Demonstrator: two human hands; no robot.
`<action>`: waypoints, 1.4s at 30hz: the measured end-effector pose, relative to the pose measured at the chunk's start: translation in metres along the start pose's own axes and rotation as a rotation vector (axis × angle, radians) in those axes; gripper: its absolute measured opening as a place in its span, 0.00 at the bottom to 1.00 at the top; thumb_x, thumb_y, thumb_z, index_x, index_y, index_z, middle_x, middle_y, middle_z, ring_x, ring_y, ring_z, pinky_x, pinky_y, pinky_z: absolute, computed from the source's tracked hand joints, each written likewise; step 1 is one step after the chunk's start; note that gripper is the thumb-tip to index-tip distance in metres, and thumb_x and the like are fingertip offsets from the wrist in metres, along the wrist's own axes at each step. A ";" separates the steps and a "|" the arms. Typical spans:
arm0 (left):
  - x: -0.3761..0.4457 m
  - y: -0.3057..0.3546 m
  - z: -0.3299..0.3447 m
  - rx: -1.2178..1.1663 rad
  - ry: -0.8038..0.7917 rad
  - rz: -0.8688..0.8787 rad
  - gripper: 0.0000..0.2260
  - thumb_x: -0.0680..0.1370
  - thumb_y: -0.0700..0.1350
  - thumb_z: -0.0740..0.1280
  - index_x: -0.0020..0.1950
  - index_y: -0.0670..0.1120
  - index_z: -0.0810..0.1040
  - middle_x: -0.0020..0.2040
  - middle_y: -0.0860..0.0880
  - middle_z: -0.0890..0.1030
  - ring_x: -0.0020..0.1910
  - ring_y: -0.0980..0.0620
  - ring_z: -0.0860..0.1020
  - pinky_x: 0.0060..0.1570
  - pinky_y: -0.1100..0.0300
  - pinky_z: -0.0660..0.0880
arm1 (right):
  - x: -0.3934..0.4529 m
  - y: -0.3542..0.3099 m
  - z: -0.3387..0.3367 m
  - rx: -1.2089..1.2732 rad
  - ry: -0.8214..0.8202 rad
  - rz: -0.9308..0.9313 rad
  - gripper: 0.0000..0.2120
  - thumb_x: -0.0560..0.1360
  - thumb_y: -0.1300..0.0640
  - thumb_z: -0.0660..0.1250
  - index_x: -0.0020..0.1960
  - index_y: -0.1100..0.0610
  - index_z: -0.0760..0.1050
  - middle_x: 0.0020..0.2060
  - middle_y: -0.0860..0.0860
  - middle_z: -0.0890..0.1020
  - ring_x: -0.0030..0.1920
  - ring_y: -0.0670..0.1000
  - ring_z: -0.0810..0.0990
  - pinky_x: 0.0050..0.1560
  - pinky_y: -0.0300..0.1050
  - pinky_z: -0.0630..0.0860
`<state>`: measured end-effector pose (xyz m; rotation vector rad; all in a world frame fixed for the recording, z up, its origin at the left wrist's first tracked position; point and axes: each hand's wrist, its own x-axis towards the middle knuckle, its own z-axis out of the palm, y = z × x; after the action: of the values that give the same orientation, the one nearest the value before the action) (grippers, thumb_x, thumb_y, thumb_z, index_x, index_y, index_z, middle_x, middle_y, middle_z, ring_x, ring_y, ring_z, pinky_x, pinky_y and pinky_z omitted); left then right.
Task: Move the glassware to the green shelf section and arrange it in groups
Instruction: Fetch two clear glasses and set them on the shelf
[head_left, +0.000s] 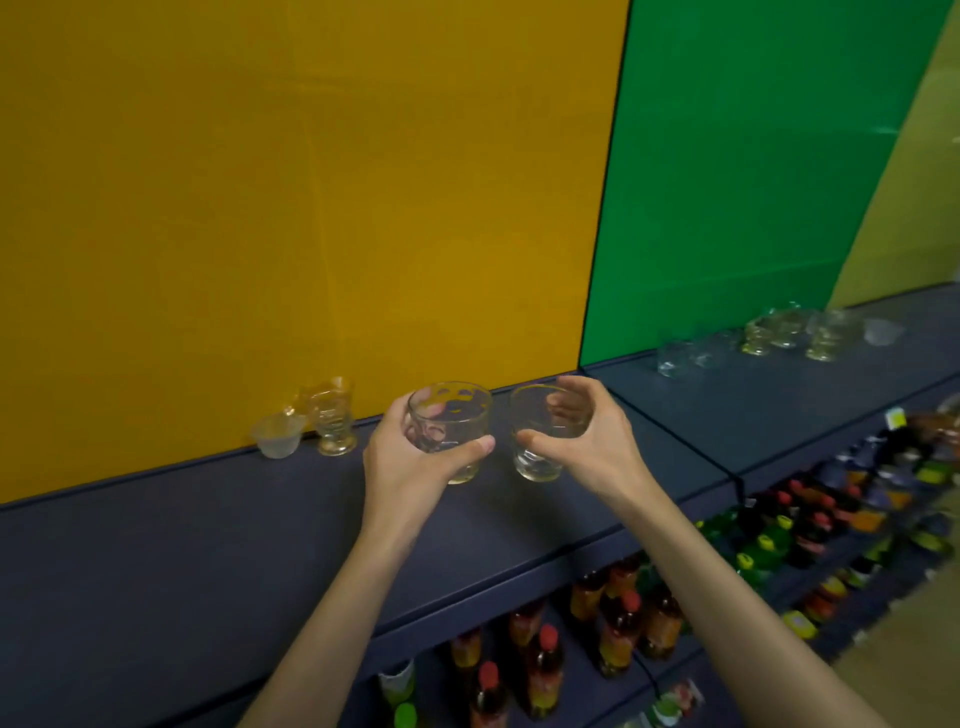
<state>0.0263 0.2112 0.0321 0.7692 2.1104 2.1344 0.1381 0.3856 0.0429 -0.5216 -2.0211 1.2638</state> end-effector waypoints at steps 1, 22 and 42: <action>-0.005 0.003 0.018 0.001 -0.013 -0.003 0.36 0.61 0.49 0.86 0.66 0.54 0.77 0.57 0.58 0.84 0.55 0.59 0.82 0.58 0.55 0.81 | -0.001 0.006 -0.019 -0.001 0.004 0.009 0.40 0.61 0.48 0.83 0.68 0.50 0.70 0.56 0.44 0.81 0.57 0.42 0.80 0.59 0.43 0.77; -0.055 0.037 0.355 0.089 -0.113 -0.037 0.33 0.59 0.55 0.86 0.59 0.56 0.75 0.56 0.60 0.83 0.52 0.64 0.81 0.51 0.60 0.79 | 0.023 0.137 -0.323 -0.002 0.078 0.080 0.38 0.58 0.47 0.85 0.64 0.48 0.74 0.56 0.43 0.82 0.57 0.43 0.80 0.55 0.42 0.76; 0.082 -0.029 0.504 0.236 0.045 -0.133 0.32 0.58 0.52 0.86 0.57 0.52 0.76 0.53 0.52 0.78 0.49 0.59 0.77 0.51 0.56 0.77 | 0.242 0.251 -0.378 -0.100 0.025 0.060 0.41 0.58 0.45 0.84 0.67 0.50 0.74 0.56 0.46 0.79 0.56 0.46 0.79 0.54 0.41 0.76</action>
<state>0.1324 0.7112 0.0046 0.5817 2.3927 1.8777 0.2435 0.8877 0.0104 -0.6460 -2.0694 1.1904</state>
